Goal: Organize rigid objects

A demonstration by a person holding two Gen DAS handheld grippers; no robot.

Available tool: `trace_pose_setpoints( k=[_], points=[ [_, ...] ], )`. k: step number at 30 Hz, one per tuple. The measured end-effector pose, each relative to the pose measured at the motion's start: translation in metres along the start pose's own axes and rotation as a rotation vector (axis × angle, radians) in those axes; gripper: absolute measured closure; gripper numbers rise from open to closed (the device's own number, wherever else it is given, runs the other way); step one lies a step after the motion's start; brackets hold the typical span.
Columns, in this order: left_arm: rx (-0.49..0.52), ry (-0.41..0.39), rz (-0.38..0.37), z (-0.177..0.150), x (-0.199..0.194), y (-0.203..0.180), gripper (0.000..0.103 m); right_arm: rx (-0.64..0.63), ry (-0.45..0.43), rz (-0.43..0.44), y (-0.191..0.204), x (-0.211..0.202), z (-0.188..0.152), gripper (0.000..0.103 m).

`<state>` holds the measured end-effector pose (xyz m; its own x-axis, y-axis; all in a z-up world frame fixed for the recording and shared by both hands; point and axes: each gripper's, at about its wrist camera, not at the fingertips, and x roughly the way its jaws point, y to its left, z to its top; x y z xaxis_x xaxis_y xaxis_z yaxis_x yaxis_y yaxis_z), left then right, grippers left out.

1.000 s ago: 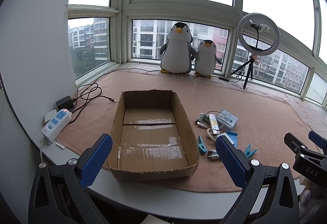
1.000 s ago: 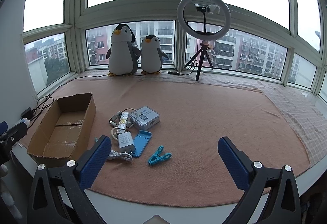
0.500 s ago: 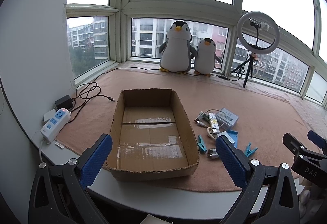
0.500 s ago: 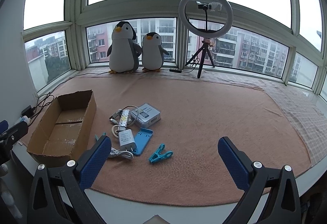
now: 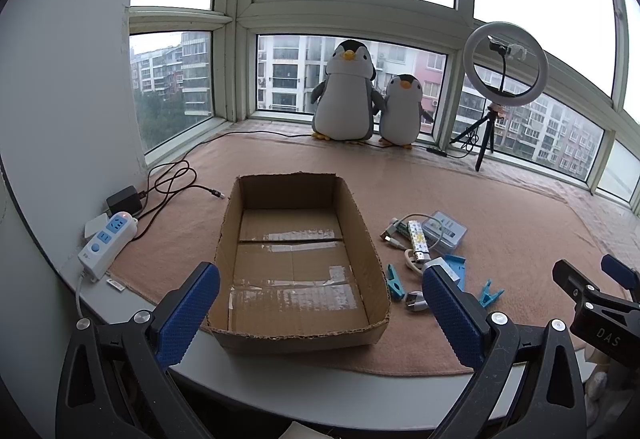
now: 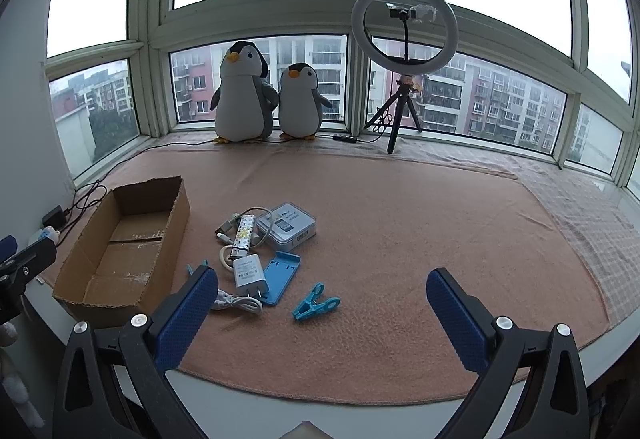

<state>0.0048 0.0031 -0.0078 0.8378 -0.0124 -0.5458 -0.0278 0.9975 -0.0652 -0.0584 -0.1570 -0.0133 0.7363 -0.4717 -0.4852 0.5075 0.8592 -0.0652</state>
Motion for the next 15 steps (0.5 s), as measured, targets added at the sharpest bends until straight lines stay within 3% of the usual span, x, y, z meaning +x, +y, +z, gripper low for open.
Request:
trace_pose_setpoints(
  k=[15],
  points=[
    [0.000, 0.005, -0.001, -0.0008, 0.0015, -0.0007, 0.000, -0.001, 0.013, 0.002, 0.0001, 0.0017, -0.0015, 0.000]
  ],
)
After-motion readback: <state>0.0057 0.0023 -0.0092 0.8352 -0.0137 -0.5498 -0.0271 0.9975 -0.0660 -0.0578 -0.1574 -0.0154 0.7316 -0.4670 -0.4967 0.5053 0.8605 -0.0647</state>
